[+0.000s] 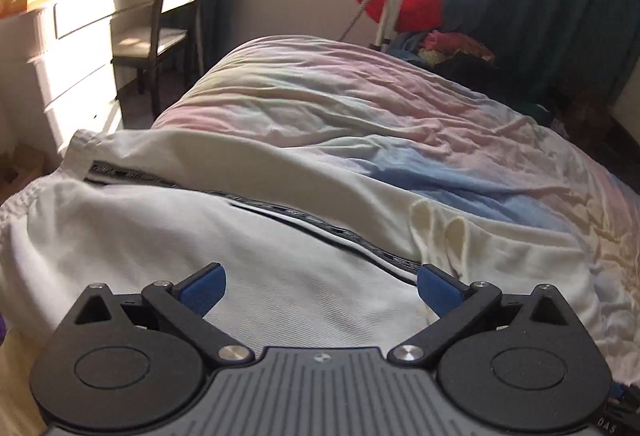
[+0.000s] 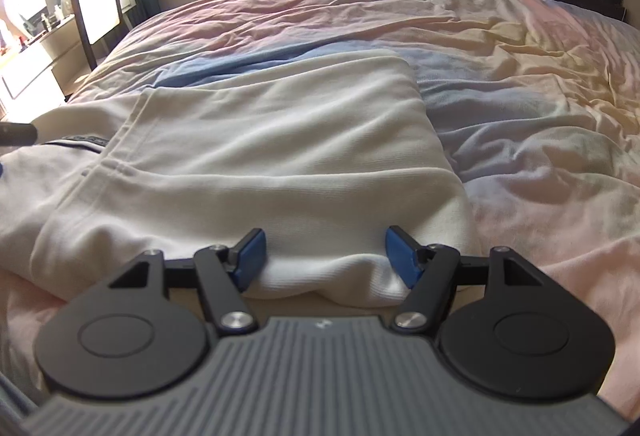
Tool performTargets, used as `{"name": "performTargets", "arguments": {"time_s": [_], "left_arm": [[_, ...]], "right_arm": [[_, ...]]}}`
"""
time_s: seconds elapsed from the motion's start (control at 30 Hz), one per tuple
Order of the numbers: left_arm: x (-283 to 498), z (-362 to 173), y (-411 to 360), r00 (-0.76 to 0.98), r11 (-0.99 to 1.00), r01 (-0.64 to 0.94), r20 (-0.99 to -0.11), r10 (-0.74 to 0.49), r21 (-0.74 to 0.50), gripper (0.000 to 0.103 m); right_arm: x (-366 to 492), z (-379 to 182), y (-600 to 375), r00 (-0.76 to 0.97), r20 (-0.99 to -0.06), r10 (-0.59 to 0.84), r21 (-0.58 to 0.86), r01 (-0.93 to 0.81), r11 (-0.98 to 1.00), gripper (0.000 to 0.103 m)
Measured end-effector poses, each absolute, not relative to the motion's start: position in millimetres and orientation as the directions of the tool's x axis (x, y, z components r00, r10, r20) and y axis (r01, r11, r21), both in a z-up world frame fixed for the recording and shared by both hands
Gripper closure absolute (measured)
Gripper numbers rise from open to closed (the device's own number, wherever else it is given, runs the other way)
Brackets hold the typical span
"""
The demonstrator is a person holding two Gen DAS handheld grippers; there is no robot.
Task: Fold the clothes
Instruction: 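Grasp the waistband with the left gripper and lift it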
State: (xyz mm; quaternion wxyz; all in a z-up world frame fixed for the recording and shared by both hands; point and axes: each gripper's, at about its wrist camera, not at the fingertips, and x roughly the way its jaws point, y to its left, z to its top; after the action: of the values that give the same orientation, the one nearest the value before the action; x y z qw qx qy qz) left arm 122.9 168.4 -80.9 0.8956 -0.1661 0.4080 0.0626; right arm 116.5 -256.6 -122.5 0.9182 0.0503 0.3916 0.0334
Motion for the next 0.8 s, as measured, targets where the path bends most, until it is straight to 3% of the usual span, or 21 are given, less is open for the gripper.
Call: {"name": "performTargets", "arguments": {"time_s": [0.13, 0.2, 0.27, 0.37, 0.5, 0.6, 0.8], "left_arm": [[106.1, -94.2, 283.3, 0.644, 0.676, -0.51, -0.757, -0.111, -0.533, 0.001], [85.7, -104.7, 334.3, 0.659, 0.514, -0.595, -0.741, -0.129, -0.618, 0.004], [67.6, -112.9, 370.3, 0.649, 0.424, -0.648, -0.75, -0.129, -0.633, 0.012], [48.8, -121.9, 397.6, 0.648, 0.377, -0.66, -0.746, -0.154, -0.65, 0.013], [32.3, -132.0, 403.7, 0.676, 0.339, -0.636, -0.712, -0.188, -0.693, 0.013], [26.3, -136.8, 398.1, 0.649, 0.333, -0.66, -0.735, -0.199, -0.673, 0.009], [12.3, -153.1, 397.6, 0.671, 0.307, -0.663, -0.724, -0.16, -0.683, 0.008]], "right_arm": [[116.6, -121.6, -256.6, 0.69, -0.716, 0.1, 0.12, -0.019, 0.993, 0.034], [116.8, -120.6, -256.1, 0.689, -0.718, 0.101, 0.123, -0.018, 0.992, 0.034], [117.1, -120.6, -255.0, 0.687, -0.719, 0.106, 0.125, -0.023, 0.992, 0.034], [118.4, -121.6, -253.2, 0.686, -0.72, 0.103, 0.118, -0.026, 0.993, 0.033], [119.5, -122.5, -251.7, 0.686, -0.721, 0.097, 0.111, -0.024, 0.993, 0.033], [119.7, -122.7, -251.0, 0.687, -0.72, 0.095, 0.107, -0.025, 0.994, 0.033], [120.8, -123.1, -249.2, 0.689, -0.719, 0.087, 0.096, -0.025, 0.995, 0.033]]}}
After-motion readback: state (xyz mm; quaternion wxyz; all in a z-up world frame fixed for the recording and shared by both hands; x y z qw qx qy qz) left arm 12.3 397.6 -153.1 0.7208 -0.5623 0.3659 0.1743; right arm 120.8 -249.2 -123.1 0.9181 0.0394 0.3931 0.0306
